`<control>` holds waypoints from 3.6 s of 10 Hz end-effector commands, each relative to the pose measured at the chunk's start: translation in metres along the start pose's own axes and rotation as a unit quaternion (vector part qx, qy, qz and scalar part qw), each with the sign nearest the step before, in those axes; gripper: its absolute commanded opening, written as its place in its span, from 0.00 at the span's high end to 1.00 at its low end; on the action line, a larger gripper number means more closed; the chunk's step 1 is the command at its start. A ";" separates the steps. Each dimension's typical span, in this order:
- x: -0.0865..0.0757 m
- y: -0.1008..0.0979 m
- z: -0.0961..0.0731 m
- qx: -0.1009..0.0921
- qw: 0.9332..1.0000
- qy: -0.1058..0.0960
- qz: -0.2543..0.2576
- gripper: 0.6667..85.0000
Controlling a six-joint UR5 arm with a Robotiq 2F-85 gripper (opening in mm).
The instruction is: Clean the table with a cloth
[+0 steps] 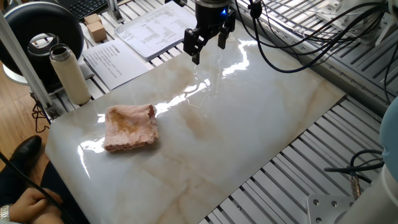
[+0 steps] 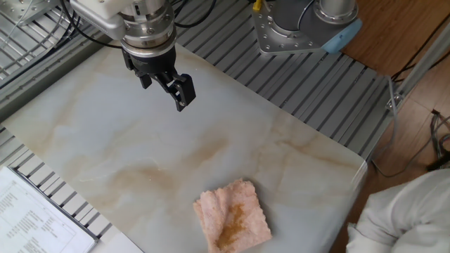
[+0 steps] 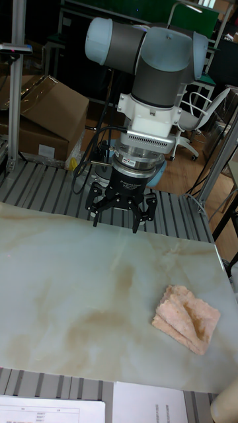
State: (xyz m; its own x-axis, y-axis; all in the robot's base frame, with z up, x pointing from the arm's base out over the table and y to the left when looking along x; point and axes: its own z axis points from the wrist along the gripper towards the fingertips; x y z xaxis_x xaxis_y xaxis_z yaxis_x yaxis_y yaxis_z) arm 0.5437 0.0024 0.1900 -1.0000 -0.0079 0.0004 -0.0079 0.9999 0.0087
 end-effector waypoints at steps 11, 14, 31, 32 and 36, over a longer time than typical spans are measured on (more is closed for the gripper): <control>-0.044 0.070 0.020 -0.016 0.995 -0.030 -0.092 0.61; -0.064 0.118 0.058 -0.046 0.997 -0.030 -0.062 0.37; -0.080 0.162 0.095 -0.014 1.000 -0.006 -0.011 0.30; -0.086 0.175 0.106 -0.011 1.000 -0.014 0.004 0.29; -0.070 0.165 0.085 -0.018 1.000 0.020 -0.016 0.28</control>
State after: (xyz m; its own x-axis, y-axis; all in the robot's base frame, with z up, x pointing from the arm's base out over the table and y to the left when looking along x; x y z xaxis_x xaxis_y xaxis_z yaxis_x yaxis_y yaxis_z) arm 0.6192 0.1648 0.1002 -0.9995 -0.0309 0.0082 -0.0307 0.9993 0.0209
